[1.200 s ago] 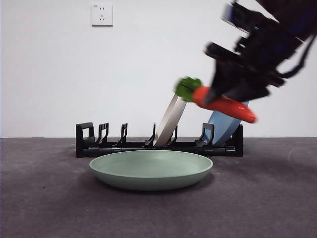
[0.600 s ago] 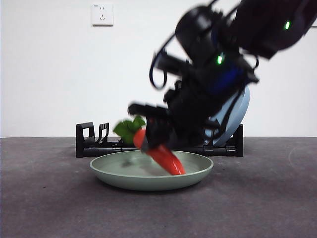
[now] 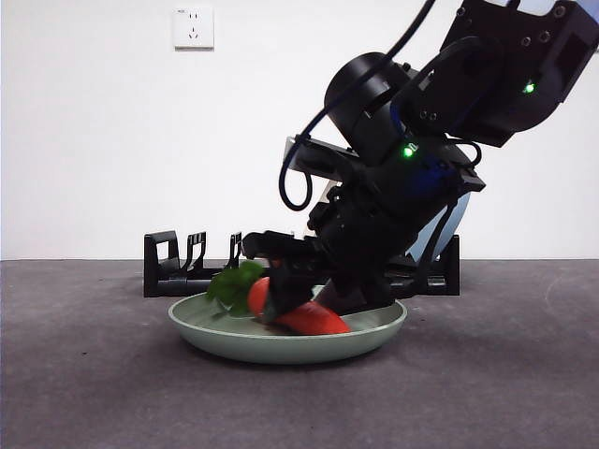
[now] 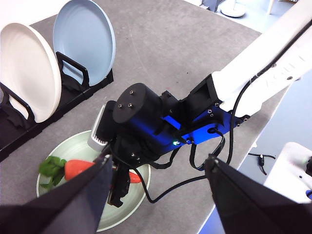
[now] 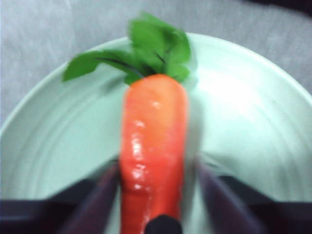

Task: Take the green plate from the plate rack,put the plate on the table,take the carrot from the table,put the carrot in the plate

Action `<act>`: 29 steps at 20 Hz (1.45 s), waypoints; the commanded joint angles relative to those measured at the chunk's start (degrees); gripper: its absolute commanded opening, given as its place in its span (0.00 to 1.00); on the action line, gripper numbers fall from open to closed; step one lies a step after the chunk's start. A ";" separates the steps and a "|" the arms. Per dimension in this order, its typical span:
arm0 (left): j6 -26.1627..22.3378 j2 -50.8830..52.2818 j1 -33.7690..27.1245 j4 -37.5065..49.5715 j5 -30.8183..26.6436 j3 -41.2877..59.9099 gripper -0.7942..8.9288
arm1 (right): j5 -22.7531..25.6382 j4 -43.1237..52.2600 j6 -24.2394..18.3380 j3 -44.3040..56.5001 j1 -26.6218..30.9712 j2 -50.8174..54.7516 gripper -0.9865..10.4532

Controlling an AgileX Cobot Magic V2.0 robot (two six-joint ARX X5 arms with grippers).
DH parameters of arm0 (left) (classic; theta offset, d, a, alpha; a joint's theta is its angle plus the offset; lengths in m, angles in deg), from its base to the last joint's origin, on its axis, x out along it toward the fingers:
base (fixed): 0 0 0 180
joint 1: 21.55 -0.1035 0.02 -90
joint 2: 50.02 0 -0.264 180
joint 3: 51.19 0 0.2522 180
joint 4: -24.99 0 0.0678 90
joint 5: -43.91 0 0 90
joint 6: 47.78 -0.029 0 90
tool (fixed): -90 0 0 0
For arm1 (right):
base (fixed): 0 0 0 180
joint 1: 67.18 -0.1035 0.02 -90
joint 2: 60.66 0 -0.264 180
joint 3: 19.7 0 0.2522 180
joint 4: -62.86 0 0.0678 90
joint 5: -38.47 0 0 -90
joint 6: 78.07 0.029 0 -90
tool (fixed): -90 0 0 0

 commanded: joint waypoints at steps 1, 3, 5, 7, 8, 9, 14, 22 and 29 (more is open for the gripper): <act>0.39 0.02 0.17 -0.37 -0.04 0.37 0.41 | 0.00 -0.31 0.37 0.22 -0.09 1.18 0.60; 0.39 0.02 0.17 -0.87 -0.11 0.37 0.41 | 0.04 -1.33 0.35 0.20 -0.09 4.92 0.60; 0.37 0.02 0.17 -0.98 -0.13 0.37 0.41 | 0.04 -5.51 0.33 0.15 -0.09 10.82 0.60; 0.35 0.02 0.17 -1.07 -0.15 0.37 0.41 | -0.02 -13.64 0.31 0.15 -0.09 18.60 0.60; 0.33 0.02 0.17 -1.29 -0.15 0.37 0.41 | -0.07 -18.78 0.28 0.15 -0.09 22.86 0.60; 0.20 0.02 0.17 -1.68 -0.15 0.37 0.41 | -0.13 -24.24 0.28 0.15 -0.09 27.30 0.60; 0.13 0.02 0.17 -2.75 -0.15 0.37 0.41 | -3.58 -49.09 0.33 0.15 -0.09 48.33 0.59; 0.17 0.02 0.17 -8.55 0.20 0.37 0.40 | -9.09 -70.75 0.37 0.15 -0.09 67.06 0.57; 0.42 0.02 0.17 -10.95 3.21 0.37 0.15 | -9.09 -73.44 0.39 0.15 -0.09 68.43 0.31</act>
